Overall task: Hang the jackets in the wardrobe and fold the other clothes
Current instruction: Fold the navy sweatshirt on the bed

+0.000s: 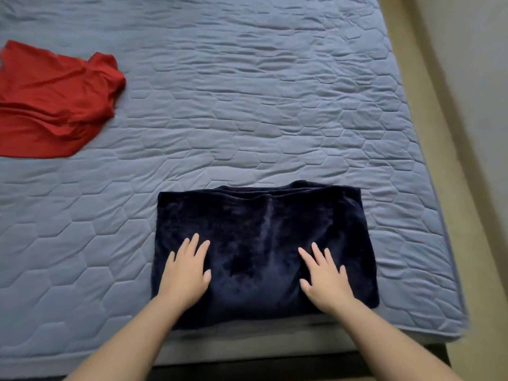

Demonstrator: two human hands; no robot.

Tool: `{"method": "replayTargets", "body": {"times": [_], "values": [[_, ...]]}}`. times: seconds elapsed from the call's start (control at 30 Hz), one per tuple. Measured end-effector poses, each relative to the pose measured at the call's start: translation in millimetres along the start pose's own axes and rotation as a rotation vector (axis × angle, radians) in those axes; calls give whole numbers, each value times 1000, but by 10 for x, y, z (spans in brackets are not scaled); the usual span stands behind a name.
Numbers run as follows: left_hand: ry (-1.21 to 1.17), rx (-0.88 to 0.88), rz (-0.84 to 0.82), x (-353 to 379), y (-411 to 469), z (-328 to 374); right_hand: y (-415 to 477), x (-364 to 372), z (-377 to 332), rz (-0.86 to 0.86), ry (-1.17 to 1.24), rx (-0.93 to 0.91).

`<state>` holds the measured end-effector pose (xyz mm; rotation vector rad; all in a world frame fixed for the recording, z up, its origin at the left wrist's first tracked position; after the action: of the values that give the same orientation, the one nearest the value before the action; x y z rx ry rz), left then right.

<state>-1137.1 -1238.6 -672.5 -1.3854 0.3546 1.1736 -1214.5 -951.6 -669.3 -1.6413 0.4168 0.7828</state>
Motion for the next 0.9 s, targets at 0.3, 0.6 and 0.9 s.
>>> {"method": "replayTargets", "body": {"times": [0.3,0.6,0.9], "values": [[112,49,200,-251,707,41,660,-531,262,229,-31,39],[155,186,224,-385,1545,-245,1704,-1040,788,241,-194,-114],[277,221,490,-681,1689,-245,1929,-1428,858,583,-269,-93]]}}
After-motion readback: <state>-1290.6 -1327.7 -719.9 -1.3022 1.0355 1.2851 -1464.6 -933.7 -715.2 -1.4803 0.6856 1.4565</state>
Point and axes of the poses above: each hand's wrist, its own y-axis towards the middle knuckle, its own x-axis out of the palm, z = x × y, the point moved 3 cm from there along y, towards the middle knuckle, and after that the axes turned 8 degrees about -y, right-handed, at the moved point
